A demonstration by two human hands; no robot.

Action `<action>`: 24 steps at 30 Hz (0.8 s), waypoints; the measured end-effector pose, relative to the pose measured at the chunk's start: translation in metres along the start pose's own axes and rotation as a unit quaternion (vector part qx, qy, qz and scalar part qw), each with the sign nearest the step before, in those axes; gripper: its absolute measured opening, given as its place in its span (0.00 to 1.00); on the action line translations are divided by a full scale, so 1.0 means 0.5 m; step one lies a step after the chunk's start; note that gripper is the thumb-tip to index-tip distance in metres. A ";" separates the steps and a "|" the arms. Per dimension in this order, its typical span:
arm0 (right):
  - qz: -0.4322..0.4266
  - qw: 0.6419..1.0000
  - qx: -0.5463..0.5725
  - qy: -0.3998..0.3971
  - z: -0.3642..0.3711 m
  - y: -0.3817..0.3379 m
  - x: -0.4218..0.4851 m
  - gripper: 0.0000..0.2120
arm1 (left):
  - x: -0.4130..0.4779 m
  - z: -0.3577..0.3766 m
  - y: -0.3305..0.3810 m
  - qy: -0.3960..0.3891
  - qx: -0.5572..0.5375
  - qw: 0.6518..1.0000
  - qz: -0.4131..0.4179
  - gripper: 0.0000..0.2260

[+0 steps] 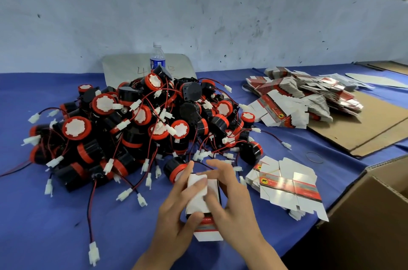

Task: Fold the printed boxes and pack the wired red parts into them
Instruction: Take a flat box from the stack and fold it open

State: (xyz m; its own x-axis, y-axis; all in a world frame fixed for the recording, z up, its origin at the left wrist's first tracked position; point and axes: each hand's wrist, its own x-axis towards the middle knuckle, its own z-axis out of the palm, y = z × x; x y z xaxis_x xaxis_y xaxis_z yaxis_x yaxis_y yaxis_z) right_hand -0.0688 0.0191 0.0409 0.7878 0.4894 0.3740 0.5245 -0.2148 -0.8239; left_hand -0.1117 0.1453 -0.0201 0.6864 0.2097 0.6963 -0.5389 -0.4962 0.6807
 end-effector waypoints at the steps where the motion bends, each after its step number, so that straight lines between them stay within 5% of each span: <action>1: -0.001 1.000 0.013 0.020 0.004 0.002 -0.003 0.19 | 0.001 0.000 0.002 0.002 0.010 1.000 0.004 0.19; 5: -0.012 0.995 0.054 0.079 0.019 0.007 -0.016 0.16 | 0.001 -0.002 0.007 0.001 0.013 1.000 0.023 0.17; 12: -0.041 0.995 0.064 0.071 0.016 0.010 -0.018 0.15 | -0.001 0.006 -0.001 0.009 0.029 0.999 0.042 0.18; 19: -0.088 0.996 -0.005 -0.019 0.003 0.027 -0.021 0.25 | -0.002 0.012 -0.002 0.091 -0.192 0.973 -0.092 0.27; 22: 0.003 0.990 0.120 0.073 -0.014 0.029 -0.022 0.19 | 0.011 -0.007 -0.029 0.137 -0.111 0.974 -0.143 0.21; 24: 0.203 0.899 0.365 0.130 -0.032 0.026 -0.012 0.15 | 0.021 -0.018 -0.053 0.117 0.059 0.980 -0.152 0.17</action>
State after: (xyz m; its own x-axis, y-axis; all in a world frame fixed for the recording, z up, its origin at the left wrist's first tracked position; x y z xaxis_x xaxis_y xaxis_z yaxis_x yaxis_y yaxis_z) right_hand -0.0613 -0.0003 0.0347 0.9651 0.2616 -0.0113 -0.0997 0.3273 -0.9397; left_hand -0.0945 0.1683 -0.0288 0.6683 0.5438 0.5076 -0.2563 -0.4722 0.8434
